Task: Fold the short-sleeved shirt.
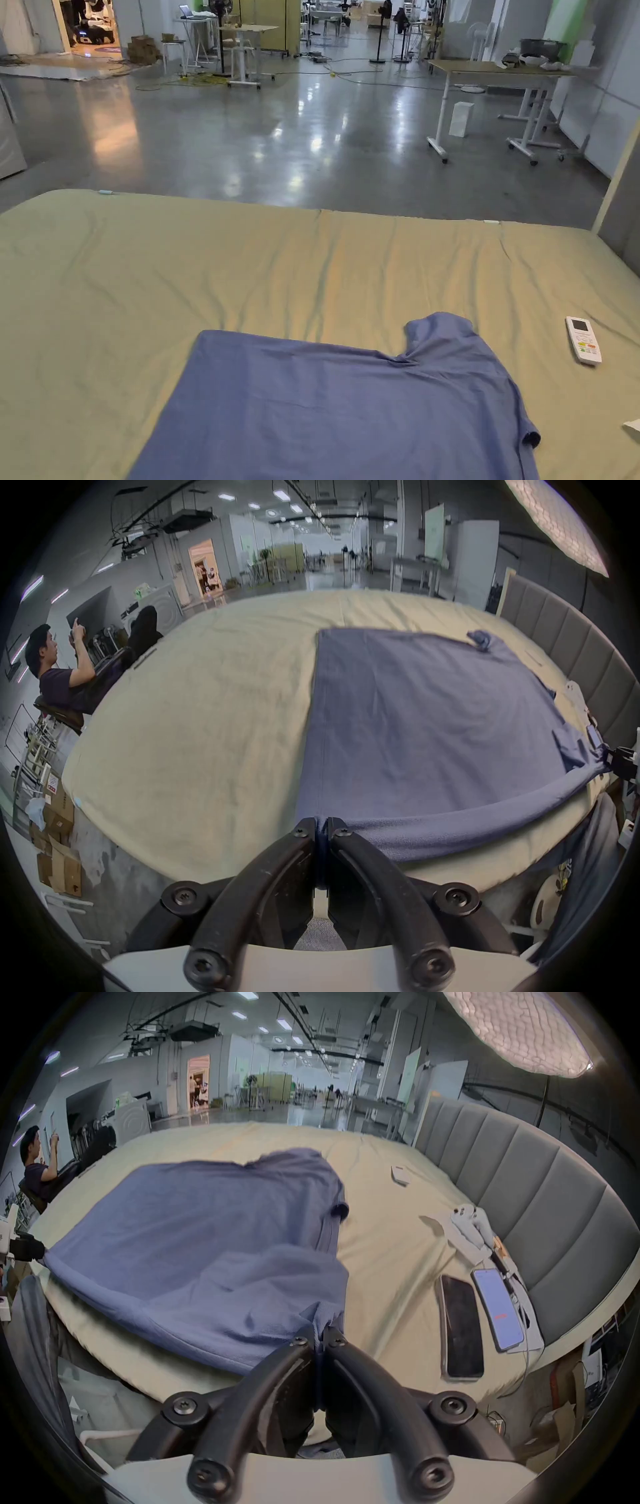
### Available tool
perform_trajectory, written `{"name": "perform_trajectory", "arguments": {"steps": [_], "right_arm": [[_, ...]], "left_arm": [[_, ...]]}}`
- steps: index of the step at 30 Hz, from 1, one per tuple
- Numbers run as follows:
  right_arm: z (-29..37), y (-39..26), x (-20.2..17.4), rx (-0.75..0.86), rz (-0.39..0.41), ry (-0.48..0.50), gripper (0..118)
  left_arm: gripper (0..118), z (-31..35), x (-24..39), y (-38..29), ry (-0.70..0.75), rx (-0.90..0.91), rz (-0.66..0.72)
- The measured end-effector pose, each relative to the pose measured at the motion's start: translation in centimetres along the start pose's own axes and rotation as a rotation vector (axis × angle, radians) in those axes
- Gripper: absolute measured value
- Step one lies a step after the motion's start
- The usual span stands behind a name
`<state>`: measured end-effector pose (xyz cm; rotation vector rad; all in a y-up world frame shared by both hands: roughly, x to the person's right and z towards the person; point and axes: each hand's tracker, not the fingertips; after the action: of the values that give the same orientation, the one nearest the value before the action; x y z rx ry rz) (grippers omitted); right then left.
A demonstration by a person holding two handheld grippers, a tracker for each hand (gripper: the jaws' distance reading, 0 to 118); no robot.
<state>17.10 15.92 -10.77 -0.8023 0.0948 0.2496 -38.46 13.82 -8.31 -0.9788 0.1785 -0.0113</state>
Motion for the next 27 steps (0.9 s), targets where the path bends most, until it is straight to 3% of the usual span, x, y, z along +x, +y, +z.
{"name": "perform_trajectory", "arguments": {"steps": [5,9,12,13,15,16,24,27], "right_arm": [[-1.6,-0.7,-1.0,-0.073,0.059,-0.022,5],[-1.6,-0.4,-1.2,-0.071,0.053,-0.042,16],[0.8,1.7,-1.6,0.025,0.028,-0.081,67],[1.5,2.6,-1.6,0.081,0.014,-0.074,73],[1.8,3.9,-1.4,0.191,-0.006,-0.06,73],[2.2,4.9,-1.6,0.242,-0.013,-0.054,73],[2.7,12.3,-4.5,0.542,-0.122,-0.019,77],[3.4,13.9,-5.6,0.621,-0.137,-0.012,70]], "left_arm": [[6,-1.4,0.8,0.3,-0.005,-0.108,-0.009],[7,-2.3,0.3,0.3,-0.007,-0.131,-0.02],[31,-0.7,0.1,1.5,0.009,-0.043,0.002],[47,0.0,0.1,2.3,-0.007,-0.005,0.018],[66,1.0,0.1,3.8,-0.04,0.099,0.06],[67,1.7,0.4,4.7,-0.057,0.156,0.076],[65,5.1,4.5,11.2,-0.038,0.576,0.064],[56,5.6,5.8,12.4,-0.032,0.672,0.052]]}}
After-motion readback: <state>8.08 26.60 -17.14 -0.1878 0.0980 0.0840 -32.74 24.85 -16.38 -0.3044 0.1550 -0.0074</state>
